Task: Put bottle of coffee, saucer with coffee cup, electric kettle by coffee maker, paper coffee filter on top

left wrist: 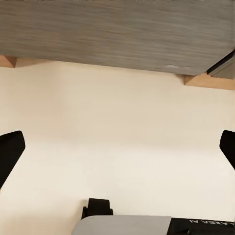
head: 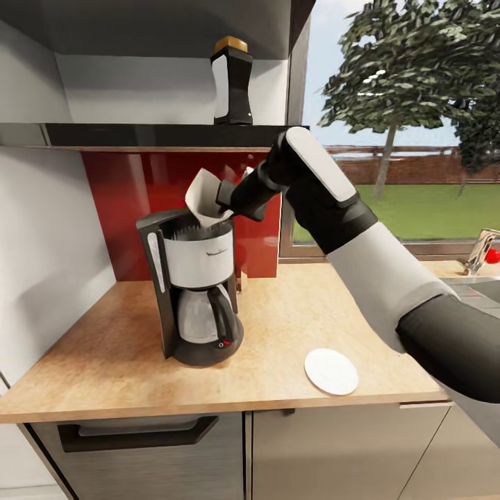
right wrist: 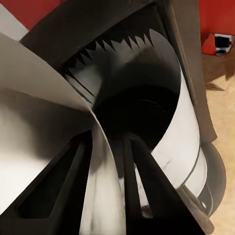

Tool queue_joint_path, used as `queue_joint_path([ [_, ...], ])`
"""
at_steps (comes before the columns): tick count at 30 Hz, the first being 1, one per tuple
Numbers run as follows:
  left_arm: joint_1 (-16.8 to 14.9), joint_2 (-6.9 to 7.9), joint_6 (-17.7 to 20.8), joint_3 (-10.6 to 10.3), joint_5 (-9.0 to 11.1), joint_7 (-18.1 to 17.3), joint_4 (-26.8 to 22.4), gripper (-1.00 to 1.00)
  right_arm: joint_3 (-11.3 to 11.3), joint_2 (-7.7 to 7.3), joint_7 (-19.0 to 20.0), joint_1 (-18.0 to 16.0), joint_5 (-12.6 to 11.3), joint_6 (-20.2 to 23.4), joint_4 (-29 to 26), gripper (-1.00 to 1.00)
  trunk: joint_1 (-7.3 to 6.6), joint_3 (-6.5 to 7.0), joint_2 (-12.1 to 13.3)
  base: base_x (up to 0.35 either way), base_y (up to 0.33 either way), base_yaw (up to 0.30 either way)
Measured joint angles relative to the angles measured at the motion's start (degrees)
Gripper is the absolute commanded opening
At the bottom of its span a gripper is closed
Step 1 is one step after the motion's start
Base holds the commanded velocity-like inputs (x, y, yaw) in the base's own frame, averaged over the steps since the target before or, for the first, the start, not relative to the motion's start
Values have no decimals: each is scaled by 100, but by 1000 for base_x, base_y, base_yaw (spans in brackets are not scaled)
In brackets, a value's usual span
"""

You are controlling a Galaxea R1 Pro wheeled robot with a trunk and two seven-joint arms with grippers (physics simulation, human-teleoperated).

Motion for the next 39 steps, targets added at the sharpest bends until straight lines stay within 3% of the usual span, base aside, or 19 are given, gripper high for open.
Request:
queue_joint_path([
  [1, 0, -2, -1, 2, 1, 0, -12, 100, -9, 3, 380, -388, -14, 5, 505, -100, 0, 1, 0, 0, 0, 0],
  [2, 0, -2, 0, 2, 0, 0, -14, 100, -9, 4, 395, -416, -18, 8, 523, -100, 0, 0, 0, 0, 0, 0],
  [39, 0, -3, 0, -6, 2, 0, -35, 100, 14, 14, 406, -409, -23, 1, 585, -100, 0, 0, 0, 0, 21, 0],
])
